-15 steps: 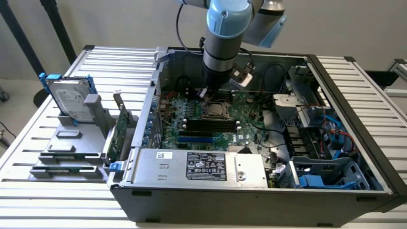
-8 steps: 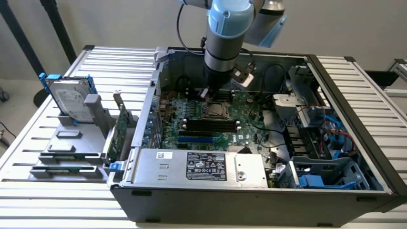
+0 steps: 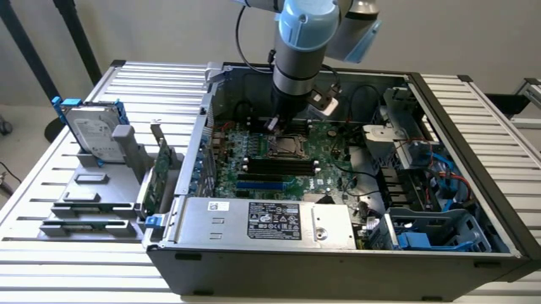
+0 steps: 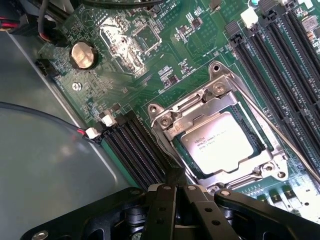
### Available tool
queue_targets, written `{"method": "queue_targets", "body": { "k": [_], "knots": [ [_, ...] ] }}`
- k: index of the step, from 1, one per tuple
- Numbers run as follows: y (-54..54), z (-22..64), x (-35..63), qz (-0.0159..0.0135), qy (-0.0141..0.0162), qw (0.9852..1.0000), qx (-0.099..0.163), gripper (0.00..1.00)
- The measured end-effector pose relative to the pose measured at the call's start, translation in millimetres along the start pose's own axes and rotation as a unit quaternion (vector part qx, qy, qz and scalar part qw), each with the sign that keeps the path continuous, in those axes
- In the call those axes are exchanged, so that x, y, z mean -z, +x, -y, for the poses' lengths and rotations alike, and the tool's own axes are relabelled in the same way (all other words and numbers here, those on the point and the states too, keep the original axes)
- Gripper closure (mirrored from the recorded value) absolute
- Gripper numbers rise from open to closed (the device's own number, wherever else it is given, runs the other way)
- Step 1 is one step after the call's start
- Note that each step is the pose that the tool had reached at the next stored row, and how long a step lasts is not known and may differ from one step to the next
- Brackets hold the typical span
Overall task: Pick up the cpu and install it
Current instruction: 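Install the first cpu locking lever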
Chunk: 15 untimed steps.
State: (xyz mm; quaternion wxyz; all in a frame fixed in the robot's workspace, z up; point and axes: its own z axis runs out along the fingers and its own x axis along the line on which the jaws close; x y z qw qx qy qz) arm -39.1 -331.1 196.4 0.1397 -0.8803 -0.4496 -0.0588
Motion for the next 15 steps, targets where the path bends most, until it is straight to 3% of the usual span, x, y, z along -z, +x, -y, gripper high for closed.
{"method": "queue_targets", "body": {
  "k": [6,15],
  "knots": [
    [0.7,-1.2,-0.2,0.0030,-0.0018,1.0000,0.000,0.89],
    [3.1,-4.9,-1.0,0.0032,-0.0020,1.0000,0.000,0.89]
  ]
}}
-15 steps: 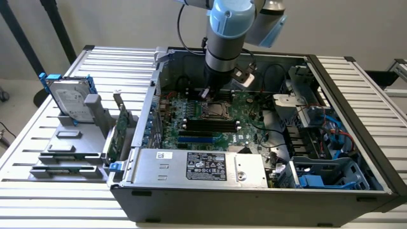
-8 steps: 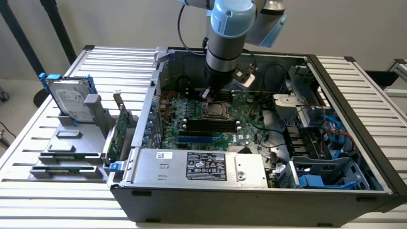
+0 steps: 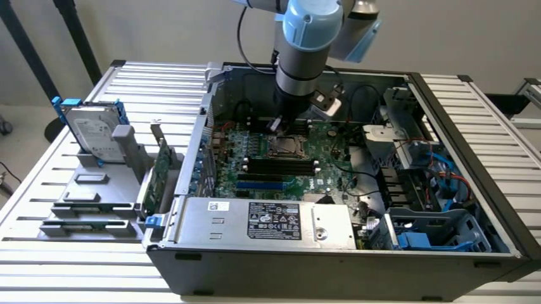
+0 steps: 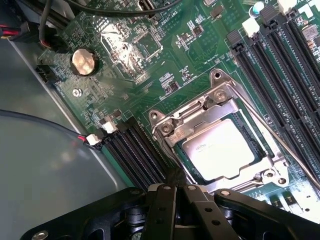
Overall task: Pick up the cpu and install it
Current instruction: 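Install the first cpu locking lever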
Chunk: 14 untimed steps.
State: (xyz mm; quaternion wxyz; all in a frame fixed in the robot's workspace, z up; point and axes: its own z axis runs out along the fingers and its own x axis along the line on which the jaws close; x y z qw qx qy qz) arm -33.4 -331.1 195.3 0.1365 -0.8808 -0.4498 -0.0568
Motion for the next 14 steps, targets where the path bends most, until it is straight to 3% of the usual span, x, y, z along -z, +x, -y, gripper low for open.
{"method": "queue_targets", "body": {
  "k": [14],
  "knots": [
    [5.8,-8.4,-0.7,0.0000,0.0001,1.0000,0.000,0.89]
  ]
}}
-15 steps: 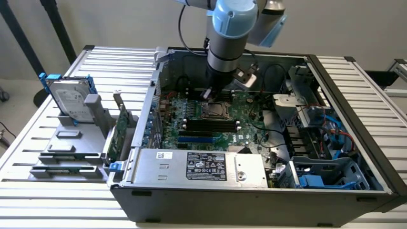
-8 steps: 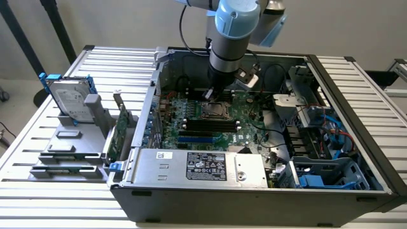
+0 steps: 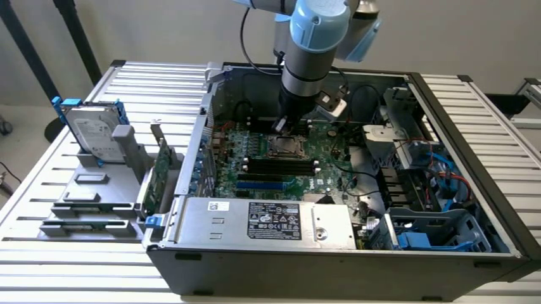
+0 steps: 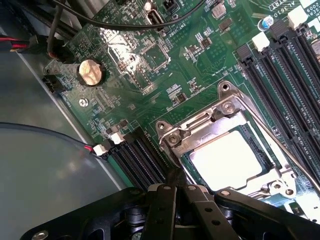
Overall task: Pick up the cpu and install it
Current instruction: 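Install the first cpu locking lever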
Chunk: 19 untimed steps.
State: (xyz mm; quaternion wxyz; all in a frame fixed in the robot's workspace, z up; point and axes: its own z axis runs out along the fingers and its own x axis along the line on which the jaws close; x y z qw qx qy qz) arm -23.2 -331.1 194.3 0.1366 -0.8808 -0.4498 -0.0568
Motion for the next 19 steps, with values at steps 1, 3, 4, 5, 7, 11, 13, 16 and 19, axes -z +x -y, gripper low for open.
{"method": "queue_targets", "body": {
  "k": [1,3,4,5,7,11,13,16,19],
  "knots": [
    [0.5,-0.7,0.0,0.0000,0.0000,1.0000,0.000,0.89],
    [1.5,-2.0,0.0,0.0000,0.0000,1.0000,0.000,0.89],
    [1.9,-2.7,0.0,0.0000,0.0000,1.0000,0.000,0.89],
    [2.4,-3.3,0.0,0.0000,0.0000,1.0000,0.000,0.89],
    [3.2,-4.5,0.0,0.0001,0.0001,1.0000,0.000,0.89],
    [4.2,-5.9,-0.1,-0.0012,0.0015,1.0000,0.000,0.89],
    [4.5,-6.4,-0.1,-0.0029,0.0030,1.0000,0.000,0.89],
    [5.0,-7.0,-0.3,-0.0049,0.0057,1.0000,0.000,0.89],
    [5.2,-7.5,-0.5,-0.0045,0.0079,1.0000,-0.001,0.89]
  ]
}}
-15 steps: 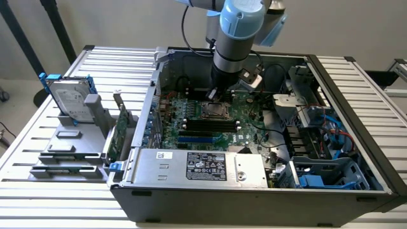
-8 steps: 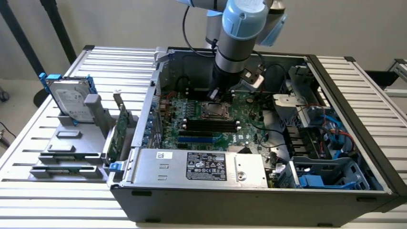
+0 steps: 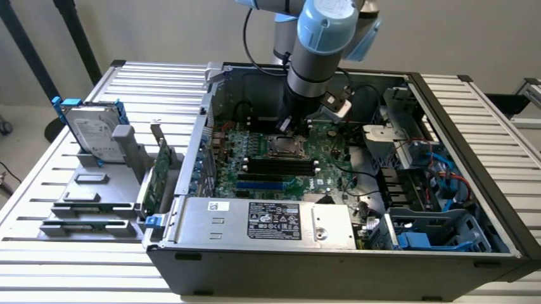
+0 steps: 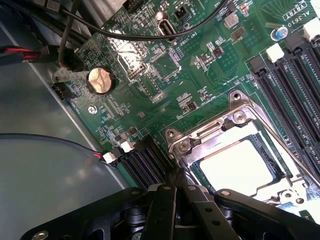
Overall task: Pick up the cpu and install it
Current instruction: 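Install the first cpu locking lever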
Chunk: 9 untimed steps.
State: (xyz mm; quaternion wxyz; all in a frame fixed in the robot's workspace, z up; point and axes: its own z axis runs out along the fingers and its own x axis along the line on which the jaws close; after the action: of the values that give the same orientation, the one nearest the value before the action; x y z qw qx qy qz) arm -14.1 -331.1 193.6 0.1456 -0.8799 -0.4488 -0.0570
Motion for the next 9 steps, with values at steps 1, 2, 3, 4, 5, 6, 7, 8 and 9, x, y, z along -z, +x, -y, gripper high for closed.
{"method": "queue_targets", "body": {
  "k": [1,2,3,4,5,6,7,8,9],
  "knots": [
    [0.1,-0.2,0.0,0.0005,0.0007,1.0000,0.000,0.89],
    [0.1,-0.4,-0.1,0.0008,0.0013,1.0000,0.000,0.89],
    [0.2,-0.6,-0.1,0.0009,0.0018,1.0000,-0.001,0.89],
    [0.4,-0.9,-0.3,0.0007,0.0024,1.0000,-0.001,0.89],
    [0.6,-1.2,-0.5,0.0002,0.0029,1.0000,-0.001,0.89],
    [0.7,-1.4,-0.6,-0.0001,0.0035,1.0000,-0.001,0.89],
    [0.9,-1.8,-0.7,-0.0004,0.0041,1.0000,-0.001,0.89],
    [1.1,-2.2,-0.8,-0.0010,0.0048,1.0000,-0.001,0.89],
    [1.4,-2.6,-0.9,-0.0018,0.0056,1.0000,-0.001,0.89]
  ]
}}
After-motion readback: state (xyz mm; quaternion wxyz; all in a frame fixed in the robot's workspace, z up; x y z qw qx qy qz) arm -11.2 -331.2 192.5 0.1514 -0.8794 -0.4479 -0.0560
